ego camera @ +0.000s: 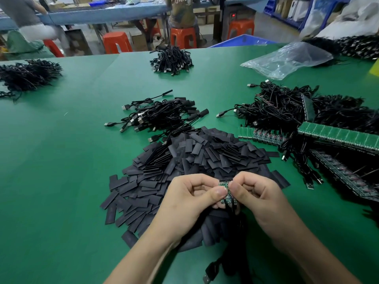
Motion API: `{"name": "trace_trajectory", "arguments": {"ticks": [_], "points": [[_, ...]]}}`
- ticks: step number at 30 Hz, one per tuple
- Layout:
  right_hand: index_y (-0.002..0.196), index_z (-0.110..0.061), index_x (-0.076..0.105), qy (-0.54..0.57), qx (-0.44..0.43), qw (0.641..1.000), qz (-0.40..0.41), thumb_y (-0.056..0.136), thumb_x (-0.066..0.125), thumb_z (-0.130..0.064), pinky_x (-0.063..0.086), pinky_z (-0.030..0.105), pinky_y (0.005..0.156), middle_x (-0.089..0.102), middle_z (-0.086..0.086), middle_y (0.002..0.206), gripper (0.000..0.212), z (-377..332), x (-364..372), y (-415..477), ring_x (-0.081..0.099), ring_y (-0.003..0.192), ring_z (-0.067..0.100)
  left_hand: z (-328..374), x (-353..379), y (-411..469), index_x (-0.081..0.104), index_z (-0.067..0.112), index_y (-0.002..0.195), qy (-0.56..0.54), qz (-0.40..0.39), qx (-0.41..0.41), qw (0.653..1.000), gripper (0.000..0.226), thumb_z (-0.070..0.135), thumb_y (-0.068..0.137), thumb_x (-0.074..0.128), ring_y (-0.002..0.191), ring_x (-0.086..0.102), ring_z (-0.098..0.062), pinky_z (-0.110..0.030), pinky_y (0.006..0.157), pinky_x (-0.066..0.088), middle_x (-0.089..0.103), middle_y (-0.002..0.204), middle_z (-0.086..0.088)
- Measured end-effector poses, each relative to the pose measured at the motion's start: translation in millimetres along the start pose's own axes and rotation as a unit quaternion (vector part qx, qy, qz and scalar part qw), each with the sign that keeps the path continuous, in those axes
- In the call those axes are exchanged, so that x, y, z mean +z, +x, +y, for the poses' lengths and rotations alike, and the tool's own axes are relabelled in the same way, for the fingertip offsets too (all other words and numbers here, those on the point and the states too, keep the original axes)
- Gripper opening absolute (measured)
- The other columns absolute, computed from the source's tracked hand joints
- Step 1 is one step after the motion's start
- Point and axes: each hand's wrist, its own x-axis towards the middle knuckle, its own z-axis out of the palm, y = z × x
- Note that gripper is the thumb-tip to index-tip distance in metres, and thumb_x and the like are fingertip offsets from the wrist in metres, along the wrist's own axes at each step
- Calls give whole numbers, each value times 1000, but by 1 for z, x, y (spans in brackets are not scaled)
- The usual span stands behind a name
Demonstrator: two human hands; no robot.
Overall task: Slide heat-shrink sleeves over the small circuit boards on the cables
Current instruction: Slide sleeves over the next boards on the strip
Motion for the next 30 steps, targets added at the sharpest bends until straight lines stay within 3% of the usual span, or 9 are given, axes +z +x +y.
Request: {"name": "trace_trajectory", "arguments": {"ticks": [5,8,13,16,18,20,22,27,30], "points": [[82,-13,74,108,76,991,-23,92,68,-31,57,27,67,74,19,82,21,1,0,-1,69,73,23,1,-2,-2,80,13,84,-43,-29,-33,998,5,16,80,78,65,66,-13,-21,67,55,74,77,-13],[82,-15,73,126,101,985,-56,92,72,-40,56,28,65,73,19,83,28,-2,-6,0,70,75,26,3,-3,-3,80,15,82,-58,-63,-28,996,5,19,80,81,63,67,-10,-19,66,54,74,74,-8],[71,-18,63,-108,53,992,-45,85,63,-51,41,19,56,57,-1,64,35,-10,-32,2,50,59,12,4,-7,0,80,19,76,-38,-60,8,997,3,20,74,83,61,67,-8,-16,63,52,74,70,-3],[75,-19,62,-258,-30,964,64,85,64,-45,39,13,57,58,-6,65,27,-5,-33,2,51,60,4,2,-10,2,79,22,75,22,-15,52,998,10,26,68,86,70,63,-12,-20,68,50,74,77,0],[85,-25,65,-329,-89,927,158,90,68,-36,40,13,65,60,-11,79,13,-4,-25,2,57,74,8,1,-11,3,79,25,75,67,9,85,994,14,32,67,87,71,57,-15,-22,68,47,71,75,1],[95,-25,67,-361,-141,910,145,92,62,-39,43,18,79,62,-14,96,16,-4,-16,2,60,95,9,-1,-12,4,79,26,76,75,29,97,992,15,34,65,87,68,56,-11,-20,66,46,69,72,4],[98,-23,70,-328,-162,928,71,95,56,-44,45,22,86,65,-15,101,25,-1,-6,-1,62,103,11,-2,-12,4,79,28,76,72,38,107,991,13,33,66,86,66,58,-7,-18,65,47,70,71,6],[82,-26,70,-171,-73,982,3,94,57,-47,54,38,78,74,0,84,28,2,6,-4,70,80,20,-1,-19,6,80,29,84,137,82,135,978,7,35,81,77,73,68,-5,-20,69,50,76,80,6],[77,-19,64,69,-15,997,-1,93,64,-50,56,39,62,67,10,65,35,-7,2,-3,65,59,32,-8,-34,11,75,34,90,354,208,170,896,7,39,90,70,80,67,-5,-23,71,52,71,84,17]]}}
